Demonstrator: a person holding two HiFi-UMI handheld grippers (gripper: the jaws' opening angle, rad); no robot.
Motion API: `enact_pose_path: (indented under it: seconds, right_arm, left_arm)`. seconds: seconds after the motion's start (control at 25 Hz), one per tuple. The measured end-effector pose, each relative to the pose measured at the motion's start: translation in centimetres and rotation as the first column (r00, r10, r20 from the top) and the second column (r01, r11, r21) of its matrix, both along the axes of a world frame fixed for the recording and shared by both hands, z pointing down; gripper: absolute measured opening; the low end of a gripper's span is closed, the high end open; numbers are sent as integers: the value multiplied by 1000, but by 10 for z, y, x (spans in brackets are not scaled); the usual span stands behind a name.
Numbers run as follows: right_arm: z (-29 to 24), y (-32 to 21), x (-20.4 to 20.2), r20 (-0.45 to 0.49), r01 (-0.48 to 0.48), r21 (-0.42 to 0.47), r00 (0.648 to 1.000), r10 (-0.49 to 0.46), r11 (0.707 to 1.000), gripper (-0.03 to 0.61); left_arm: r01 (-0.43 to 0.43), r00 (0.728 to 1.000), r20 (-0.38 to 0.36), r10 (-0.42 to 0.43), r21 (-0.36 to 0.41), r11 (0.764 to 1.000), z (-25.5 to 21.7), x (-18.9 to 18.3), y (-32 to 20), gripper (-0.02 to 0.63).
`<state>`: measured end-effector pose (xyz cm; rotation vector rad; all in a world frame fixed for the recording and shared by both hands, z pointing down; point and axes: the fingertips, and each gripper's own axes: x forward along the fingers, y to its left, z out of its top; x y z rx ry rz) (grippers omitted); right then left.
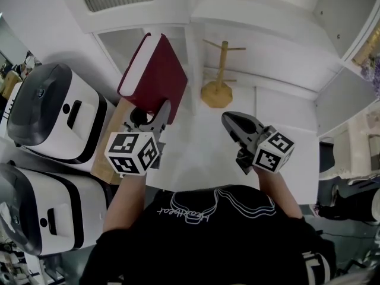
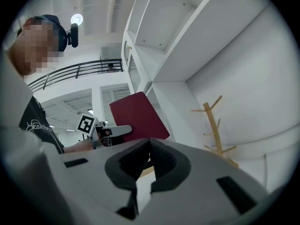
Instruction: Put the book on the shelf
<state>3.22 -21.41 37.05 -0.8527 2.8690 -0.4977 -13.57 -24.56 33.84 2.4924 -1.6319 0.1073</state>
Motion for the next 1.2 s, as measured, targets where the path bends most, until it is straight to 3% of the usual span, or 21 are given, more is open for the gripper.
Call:
enact_pose_path:
  seconds: [1.2]
  right_arm:
    - [4,-16,6,-8,-44,-11,999,44,999,6]
  left_arm:
    - [15,1000,19,-14,-27,1000,2,4,-48,212]
